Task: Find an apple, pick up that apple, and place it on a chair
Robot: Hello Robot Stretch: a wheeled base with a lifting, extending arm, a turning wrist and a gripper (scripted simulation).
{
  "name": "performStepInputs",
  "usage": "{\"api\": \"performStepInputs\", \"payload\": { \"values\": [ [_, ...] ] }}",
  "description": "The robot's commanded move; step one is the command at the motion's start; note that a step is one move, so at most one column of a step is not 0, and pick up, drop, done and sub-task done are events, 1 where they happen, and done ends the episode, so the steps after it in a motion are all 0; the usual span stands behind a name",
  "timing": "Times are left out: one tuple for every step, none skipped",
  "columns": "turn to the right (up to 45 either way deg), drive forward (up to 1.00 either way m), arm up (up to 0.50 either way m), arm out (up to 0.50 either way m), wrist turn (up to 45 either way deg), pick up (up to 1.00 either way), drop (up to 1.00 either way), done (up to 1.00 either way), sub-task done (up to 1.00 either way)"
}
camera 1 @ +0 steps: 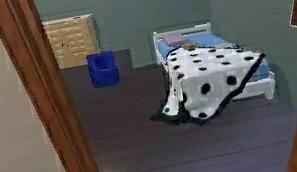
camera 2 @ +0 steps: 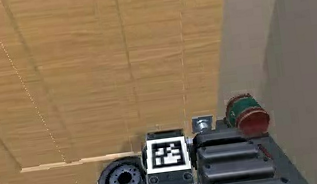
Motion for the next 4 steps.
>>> {"api": "performStepInputs", "payload": {
  "values": [
    [0.0,0.85,0.00,0.00,0.0,0.00,0.00,0.00,0.00],
    [-39.0,0.00,0.00,0.00,0.0,0.00,0.00,0.00,0.00],
    [0.0,0.45,0.00,0.00,0.0,0.00,0.00,0.00,0.00],
    [-45.0,0.00,0.00,0.00,0.0,0.00,0.00,0.00,0.00]
  ]
}}
